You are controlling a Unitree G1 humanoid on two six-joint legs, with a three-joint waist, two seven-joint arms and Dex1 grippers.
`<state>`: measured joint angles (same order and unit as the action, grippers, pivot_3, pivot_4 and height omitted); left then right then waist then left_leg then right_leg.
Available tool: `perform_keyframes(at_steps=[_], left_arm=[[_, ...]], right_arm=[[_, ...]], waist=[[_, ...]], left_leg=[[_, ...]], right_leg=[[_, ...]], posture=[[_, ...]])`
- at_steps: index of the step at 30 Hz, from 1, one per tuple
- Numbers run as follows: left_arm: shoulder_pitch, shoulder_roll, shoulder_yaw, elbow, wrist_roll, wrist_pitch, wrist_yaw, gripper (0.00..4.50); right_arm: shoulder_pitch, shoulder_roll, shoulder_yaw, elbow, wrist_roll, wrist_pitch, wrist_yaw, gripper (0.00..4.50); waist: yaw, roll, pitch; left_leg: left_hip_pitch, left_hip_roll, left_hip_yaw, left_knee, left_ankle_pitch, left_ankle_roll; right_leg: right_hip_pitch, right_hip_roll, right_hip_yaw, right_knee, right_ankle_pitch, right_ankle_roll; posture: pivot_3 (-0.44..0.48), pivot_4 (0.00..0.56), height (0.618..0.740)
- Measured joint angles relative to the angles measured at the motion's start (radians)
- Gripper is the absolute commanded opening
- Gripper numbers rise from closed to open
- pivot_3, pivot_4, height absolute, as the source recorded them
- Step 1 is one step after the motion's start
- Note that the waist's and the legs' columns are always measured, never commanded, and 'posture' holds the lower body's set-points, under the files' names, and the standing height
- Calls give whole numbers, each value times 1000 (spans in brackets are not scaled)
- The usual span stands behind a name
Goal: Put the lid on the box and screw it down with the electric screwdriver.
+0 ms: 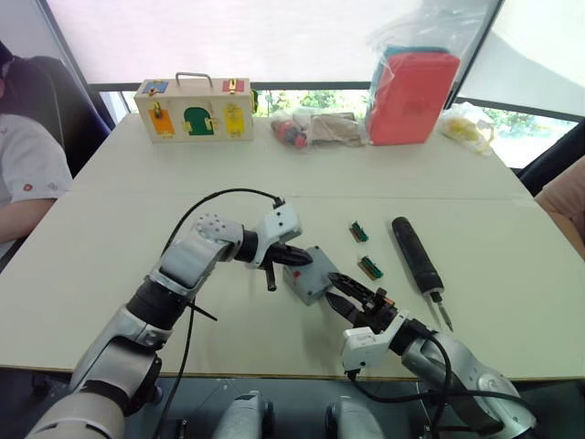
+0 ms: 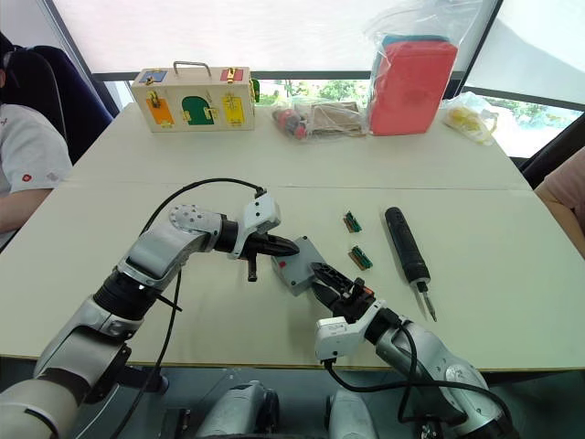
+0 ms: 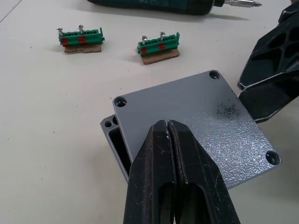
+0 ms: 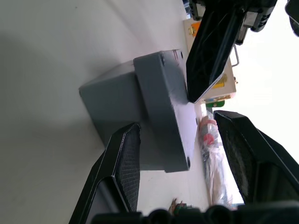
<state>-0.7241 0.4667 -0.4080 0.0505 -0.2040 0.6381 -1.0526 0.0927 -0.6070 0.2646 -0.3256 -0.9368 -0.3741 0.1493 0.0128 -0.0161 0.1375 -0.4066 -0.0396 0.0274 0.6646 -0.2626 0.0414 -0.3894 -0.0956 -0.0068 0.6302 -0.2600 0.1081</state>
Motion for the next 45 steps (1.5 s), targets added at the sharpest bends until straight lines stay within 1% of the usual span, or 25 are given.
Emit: perform_keyframes(at_steps=[15,40,45], left_arm=[[-5,1,0,7,0,0,11,0],[-6,4,1,4,0,6,11,0],[-6,4,1,4,0,6,12,0]], right_arm=[[16,0,-42,-6,17,-4,-24,2677],[21,-2,-47,-10,55,-26,-26,2677],[24,-4,-64,-10,59,-29,-26,2677]], waist=[[0,0,0],[0,0,0],[0,0,0]], left_leg=[[0,0,0,0,0,0],[0,0,0,-1,0,0],[0,0,0,-1,0,0]], right_leg=[[0,-1,1,0,0,0],[0,-2,1,0,0,-1],[0,-2,1,-1,0,-1]], posture=[[0,150,740],[0,150,740],[0,150,740]])
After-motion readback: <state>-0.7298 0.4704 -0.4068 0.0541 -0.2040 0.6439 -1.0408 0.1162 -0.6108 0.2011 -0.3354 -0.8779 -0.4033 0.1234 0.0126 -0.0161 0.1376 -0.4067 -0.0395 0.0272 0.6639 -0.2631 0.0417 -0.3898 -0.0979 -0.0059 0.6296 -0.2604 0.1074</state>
